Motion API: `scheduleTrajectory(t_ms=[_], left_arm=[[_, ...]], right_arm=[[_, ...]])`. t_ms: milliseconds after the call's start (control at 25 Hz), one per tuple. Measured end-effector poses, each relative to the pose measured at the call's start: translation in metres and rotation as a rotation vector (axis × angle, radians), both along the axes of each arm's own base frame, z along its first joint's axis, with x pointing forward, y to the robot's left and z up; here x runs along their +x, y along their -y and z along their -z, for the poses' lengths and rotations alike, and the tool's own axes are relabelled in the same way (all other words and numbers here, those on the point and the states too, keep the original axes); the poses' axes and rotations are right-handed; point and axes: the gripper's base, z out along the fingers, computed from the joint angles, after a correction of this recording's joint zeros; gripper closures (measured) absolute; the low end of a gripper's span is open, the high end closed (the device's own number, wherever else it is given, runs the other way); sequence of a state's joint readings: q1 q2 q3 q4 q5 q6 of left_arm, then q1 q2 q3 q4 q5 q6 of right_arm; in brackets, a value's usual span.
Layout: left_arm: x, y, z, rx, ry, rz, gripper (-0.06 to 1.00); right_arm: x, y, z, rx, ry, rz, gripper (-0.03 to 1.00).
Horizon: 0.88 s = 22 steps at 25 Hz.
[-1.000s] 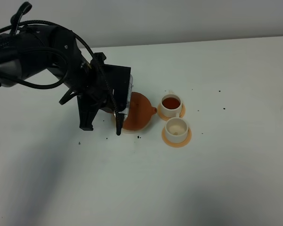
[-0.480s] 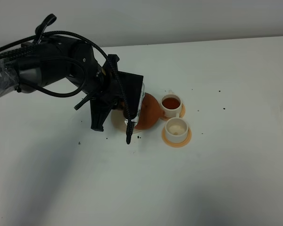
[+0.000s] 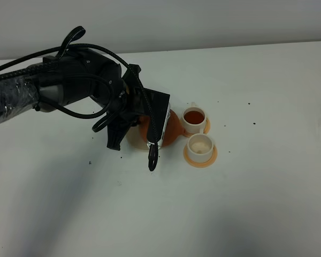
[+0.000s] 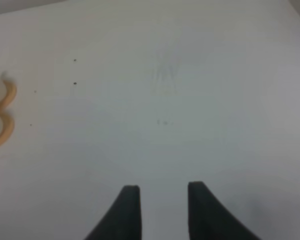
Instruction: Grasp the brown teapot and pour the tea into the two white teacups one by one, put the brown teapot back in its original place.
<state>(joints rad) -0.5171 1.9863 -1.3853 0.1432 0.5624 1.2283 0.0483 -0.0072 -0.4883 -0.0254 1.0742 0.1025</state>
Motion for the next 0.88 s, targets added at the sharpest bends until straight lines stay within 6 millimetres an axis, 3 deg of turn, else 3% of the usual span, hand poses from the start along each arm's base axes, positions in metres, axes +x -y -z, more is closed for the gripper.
scheduleTrajectory(t_ms=[880], left_arm=[[-0.005, 0.02, -0.006, 0.092, 0.128, 0.089, 0.82]], right_arm=[[0.0, 0.0, 0.0, 0.001, 0.0, 0.0, 0.72]])
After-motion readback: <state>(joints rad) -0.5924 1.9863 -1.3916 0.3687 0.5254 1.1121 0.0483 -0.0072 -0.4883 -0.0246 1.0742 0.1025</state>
